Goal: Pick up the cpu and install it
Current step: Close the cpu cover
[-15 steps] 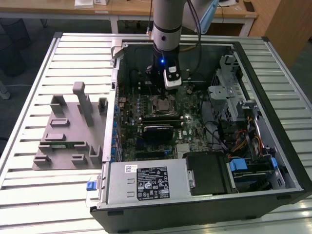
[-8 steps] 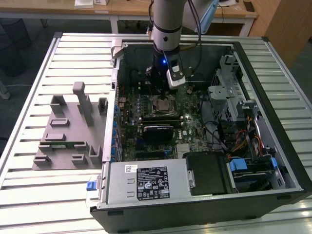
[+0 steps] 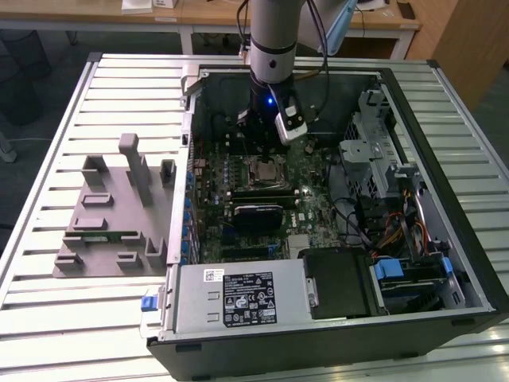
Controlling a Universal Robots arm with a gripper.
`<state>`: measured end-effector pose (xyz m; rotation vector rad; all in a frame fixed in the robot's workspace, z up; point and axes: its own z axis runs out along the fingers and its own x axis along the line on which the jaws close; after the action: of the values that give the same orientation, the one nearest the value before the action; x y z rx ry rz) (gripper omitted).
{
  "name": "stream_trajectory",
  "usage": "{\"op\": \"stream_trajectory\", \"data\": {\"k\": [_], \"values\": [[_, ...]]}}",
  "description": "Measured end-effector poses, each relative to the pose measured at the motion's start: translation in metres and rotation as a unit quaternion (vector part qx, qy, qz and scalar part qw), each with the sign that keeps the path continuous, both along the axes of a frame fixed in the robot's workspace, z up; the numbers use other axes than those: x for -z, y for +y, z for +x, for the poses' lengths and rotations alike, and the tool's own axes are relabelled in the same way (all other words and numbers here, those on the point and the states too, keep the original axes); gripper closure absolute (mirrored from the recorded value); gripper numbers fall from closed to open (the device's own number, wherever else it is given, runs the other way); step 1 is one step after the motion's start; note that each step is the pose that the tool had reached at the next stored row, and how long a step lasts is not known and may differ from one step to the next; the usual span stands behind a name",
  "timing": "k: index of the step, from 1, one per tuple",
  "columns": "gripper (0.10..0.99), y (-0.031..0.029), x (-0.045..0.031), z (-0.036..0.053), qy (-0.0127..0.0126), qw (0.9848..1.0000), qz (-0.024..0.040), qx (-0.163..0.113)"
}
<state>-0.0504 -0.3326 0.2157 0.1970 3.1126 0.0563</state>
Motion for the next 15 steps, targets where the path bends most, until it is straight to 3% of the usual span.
{"op": "stream_trajectory", "data": {"k": [15], "values": [[0.98,-0.0057,0.0009,-0.0018,0.0,1.0,0.0,-0.001]]}}
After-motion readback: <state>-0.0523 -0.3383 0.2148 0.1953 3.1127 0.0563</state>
